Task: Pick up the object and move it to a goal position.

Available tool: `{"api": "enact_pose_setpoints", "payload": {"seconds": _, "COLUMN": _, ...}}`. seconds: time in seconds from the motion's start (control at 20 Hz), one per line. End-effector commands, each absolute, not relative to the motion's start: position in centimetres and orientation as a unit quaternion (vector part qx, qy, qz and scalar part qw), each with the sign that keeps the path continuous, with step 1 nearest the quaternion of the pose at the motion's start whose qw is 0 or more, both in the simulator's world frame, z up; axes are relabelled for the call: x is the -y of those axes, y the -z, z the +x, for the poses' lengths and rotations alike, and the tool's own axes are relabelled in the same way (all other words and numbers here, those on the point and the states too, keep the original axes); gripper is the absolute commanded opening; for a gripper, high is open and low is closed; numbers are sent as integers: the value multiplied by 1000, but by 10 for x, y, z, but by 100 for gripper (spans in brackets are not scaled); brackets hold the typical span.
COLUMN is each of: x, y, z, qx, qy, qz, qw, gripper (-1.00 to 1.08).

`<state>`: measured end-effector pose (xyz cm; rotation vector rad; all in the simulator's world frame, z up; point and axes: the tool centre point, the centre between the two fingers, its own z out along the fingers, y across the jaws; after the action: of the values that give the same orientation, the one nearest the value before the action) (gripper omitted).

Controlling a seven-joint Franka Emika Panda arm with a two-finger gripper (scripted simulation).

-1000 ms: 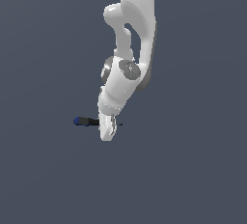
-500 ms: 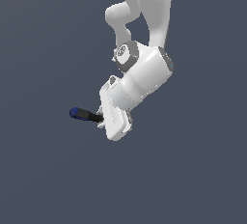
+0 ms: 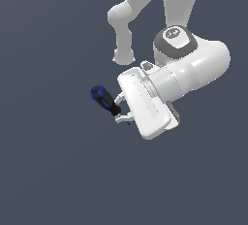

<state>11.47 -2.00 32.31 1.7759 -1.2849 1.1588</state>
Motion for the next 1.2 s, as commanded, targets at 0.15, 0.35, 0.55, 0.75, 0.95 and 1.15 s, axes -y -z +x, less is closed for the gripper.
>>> {"api": "enact_pose_setpoints", "payload": {"seconds": 0.15, "x": -33, "y": -369, "z": 128, "qx": 432, "qy": -516, "qz": 634, "qw": 381, "gripper": -100}}
{"api": "enact_pose_setpoints", "payload": {"seconds": 0.35, "x": -75, "y": -391, "z": 135, "qx": 387, "qy": -563, "qz": 600, "qw": 418, "gripper": -100}}
{"api": "enact_pose_setpoints", "payload": {"seconds": 0.55, "x": -116, "y": -404, "z": 140, "qx": 343, "qy": -601, "qz": 565, "qw": 449, "gripper": -100}}
{"api": "enact_pose_setpoints", "payload": {"seconds": 0.75, "x": -149, "y": -409, "z": 144, "qx": 307, "qy": -627, "qz": 537, "qw": 473, "gripper": -100}}
{"api": "enact_pose_setpoints", "payload": {"seconds": 0.95, "x": -172, "y": -411, "z": 146, "qx": 281, "qy": -645, "qz": 516, "qw": 489, "gripper": -100}}
{"api": "enact_pose_setpoints", "payload": {"seconds": 1.15, "x": -186, "y": -411, "z": 148, "qx": 264, "qy": -655, "qz": 502, "qw": 499, "gripper": -100}}
